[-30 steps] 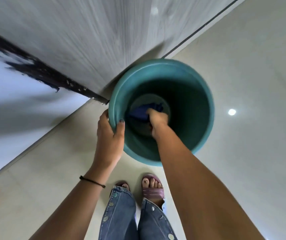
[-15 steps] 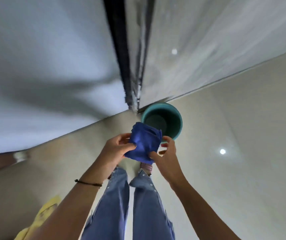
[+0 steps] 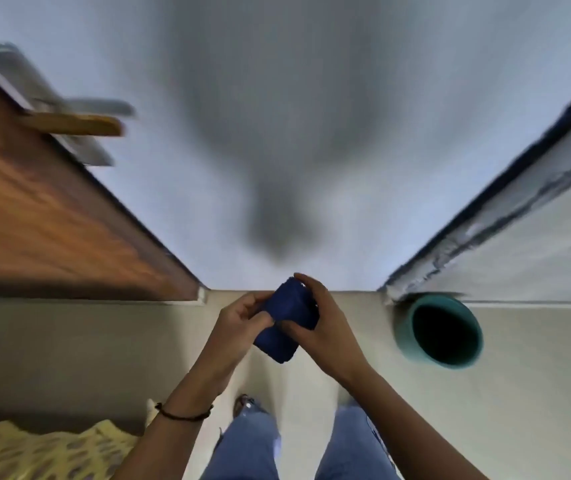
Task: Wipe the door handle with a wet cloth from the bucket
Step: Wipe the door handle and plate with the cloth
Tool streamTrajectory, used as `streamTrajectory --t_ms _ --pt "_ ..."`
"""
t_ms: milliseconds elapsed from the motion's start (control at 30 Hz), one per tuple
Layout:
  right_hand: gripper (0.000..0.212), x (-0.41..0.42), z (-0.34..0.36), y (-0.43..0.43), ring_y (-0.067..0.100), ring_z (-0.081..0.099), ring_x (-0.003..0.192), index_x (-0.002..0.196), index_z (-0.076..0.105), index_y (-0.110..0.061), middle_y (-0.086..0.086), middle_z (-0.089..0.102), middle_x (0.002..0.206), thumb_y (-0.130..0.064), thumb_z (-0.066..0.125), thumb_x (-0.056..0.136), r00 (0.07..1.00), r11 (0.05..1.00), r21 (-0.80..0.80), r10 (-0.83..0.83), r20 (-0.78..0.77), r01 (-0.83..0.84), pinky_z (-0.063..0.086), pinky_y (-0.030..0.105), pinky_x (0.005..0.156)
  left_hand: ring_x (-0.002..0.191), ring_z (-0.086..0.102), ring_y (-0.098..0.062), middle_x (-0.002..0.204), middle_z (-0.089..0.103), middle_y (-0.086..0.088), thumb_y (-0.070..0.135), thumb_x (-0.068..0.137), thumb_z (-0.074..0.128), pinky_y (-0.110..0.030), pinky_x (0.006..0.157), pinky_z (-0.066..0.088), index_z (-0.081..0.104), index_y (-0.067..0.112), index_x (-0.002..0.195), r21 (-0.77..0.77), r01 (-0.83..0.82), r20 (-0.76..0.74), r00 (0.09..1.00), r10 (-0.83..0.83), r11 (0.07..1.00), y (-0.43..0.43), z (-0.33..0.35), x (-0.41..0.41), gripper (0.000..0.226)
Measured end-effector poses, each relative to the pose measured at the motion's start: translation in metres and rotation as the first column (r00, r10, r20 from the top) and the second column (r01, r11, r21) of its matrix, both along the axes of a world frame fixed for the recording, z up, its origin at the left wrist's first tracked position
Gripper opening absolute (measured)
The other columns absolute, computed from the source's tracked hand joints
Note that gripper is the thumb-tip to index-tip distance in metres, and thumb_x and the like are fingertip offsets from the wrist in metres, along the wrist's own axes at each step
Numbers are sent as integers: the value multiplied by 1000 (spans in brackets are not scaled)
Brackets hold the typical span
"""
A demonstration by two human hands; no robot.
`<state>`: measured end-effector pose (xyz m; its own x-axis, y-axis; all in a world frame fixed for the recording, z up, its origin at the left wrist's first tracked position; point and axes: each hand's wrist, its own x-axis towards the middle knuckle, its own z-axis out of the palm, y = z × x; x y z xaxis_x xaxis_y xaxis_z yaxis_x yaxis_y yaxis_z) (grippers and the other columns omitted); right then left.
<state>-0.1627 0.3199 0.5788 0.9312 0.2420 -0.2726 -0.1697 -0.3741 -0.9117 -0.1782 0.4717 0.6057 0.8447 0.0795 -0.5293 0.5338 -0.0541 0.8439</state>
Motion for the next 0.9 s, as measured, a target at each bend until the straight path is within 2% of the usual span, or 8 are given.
streamTrajectory --t_ms 100,233,400,533,633,700,800,900 --pt "74 1 23 72 5 43 122 134 33 -46 -17 41 128 -27 71 73 987 998 -45 39 154 -33 46 34 102 78 67 -5 81 75 11 2 79 59 -11 63 50 69 22 94 90 -33 111 994 23 995 72 26 -7 27" --pt "74 17 53 141 6 35 126 136 26 -43 -14 31 137 -22 68 79 861 983 -166 150 486 -77 38 31 107 80 65 1 82 72 18 -1 82 56 -13 67 51 68 28 91 154 -56 255 967 15 986 135 59 6 32" --pt "44 52 71 199 7 56 106 109 45 -44 -14 57 113 -17 68 84 905 992 126 -56 422 3 50 22 89 95 67 -11 97 73 7 -8 83 56 -19 73 55 69 30 93 103 -211 406 901 153 972 190 79 33 42" --pt "30 87 88 224 -2 58 96 104 51 -31 -24 59 100 -11 64 87 894 979 201 -80 441 -12 46 5 76 106 64 -11 109 69 4 -6 86 59 -21 84 55 64 28 110 26 -194 511 846 154 981 218 86 56 41" --pt "30 120 118 243 -9 59 89 103 53 -27 -25 58 95 -3 62 86 835 979 206 -107 540 -7 45 4 71 111 61 -8 114 65 4 -1 86 62 -20 89 52 58 26 117 -54 -287 612 747 259 956 243 97 78 41" --pt "32 143 137 258 -9 58 90 103 53 -29 -24 59 96 -3 61 86 778 985 174 -117 617 10 44 5 76 115 57 -8 119 61 3 2 88 62 -23 99 48 56 23 120 17 -456 728 616 301 890 267 101 93 39" --pt "32 172 153 290 6 60 100 112 55 -23 -7 64 107 -3 56 87 724 995 84 -101 682 60 48 19 87 131 44 -19 138 45 -15 0 89 56 -37 113 37 48 3 133 252 -698 909 408 82 671 311 100 118 45" --pt "27 189 145 339 26 58 104 111 52 -19 6 63 109 -6 51 88 745 987 -62 -68 663 145 48 37 86 144 23 -30 150 28 -22 7 91 55 -50 119 24 33 -5 140 448 -759 894 372 -250 472 357 92 149 55"
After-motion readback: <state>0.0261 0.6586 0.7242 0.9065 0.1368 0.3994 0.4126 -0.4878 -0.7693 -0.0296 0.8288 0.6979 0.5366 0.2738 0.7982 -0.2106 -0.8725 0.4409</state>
